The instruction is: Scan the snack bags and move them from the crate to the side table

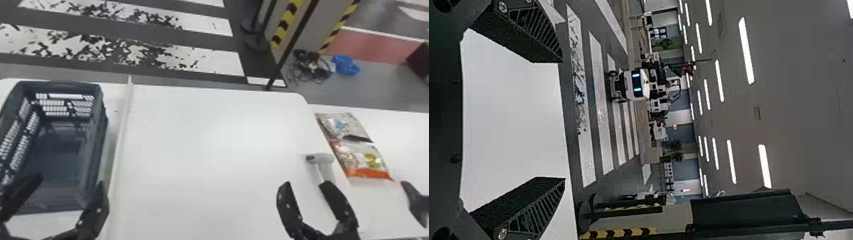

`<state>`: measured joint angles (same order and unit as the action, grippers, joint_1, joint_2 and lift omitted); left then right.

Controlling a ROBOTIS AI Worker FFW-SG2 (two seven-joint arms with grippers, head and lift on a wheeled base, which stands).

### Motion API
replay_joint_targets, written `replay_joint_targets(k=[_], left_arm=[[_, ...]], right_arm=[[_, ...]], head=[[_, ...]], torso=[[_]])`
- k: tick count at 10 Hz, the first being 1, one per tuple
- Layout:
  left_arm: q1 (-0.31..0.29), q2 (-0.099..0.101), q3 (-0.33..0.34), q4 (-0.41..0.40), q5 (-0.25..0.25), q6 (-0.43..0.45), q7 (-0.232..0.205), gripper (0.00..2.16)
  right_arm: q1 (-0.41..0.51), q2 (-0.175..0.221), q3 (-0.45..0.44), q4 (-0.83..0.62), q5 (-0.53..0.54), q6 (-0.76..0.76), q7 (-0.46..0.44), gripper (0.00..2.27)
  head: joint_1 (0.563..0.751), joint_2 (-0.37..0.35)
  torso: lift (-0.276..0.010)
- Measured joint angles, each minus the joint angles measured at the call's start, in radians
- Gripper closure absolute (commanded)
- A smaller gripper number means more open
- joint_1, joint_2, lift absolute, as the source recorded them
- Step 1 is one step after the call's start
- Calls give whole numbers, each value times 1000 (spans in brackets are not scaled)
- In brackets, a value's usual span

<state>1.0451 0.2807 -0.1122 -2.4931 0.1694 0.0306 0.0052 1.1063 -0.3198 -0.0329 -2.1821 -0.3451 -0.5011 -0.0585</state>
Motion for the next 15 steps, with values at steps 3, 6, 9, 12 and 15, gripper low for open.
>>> replay_joint_targets(k=[3,6,9,12,15], left_arm=[[35,-14,59,-3,50,-34,-22,66],[47,-30,86,1,74,-55,-42,63],[53,-32,91,8,84,-89,-60,63],[55,-32,92,17,86,-103,-64,63],[55,-35,92,28,89,-108,-68,66]], right_arm=[[29,-1,-31,-7,-34,-6,-1,83],[32,-1,-47,-7,-49,-4,-1,83],[34,4,-51,-8,-51,-4,-1,83],[36,6,-50,-8,-49,-6,-1,83],[35,7,-51,-1,-50,-17,-1,83]], head=[[695,-260],[695,-258],[695,-263],[695,-262],[695,-264]], torso=[[-87],[-87],[-87],[-87],[-87]])
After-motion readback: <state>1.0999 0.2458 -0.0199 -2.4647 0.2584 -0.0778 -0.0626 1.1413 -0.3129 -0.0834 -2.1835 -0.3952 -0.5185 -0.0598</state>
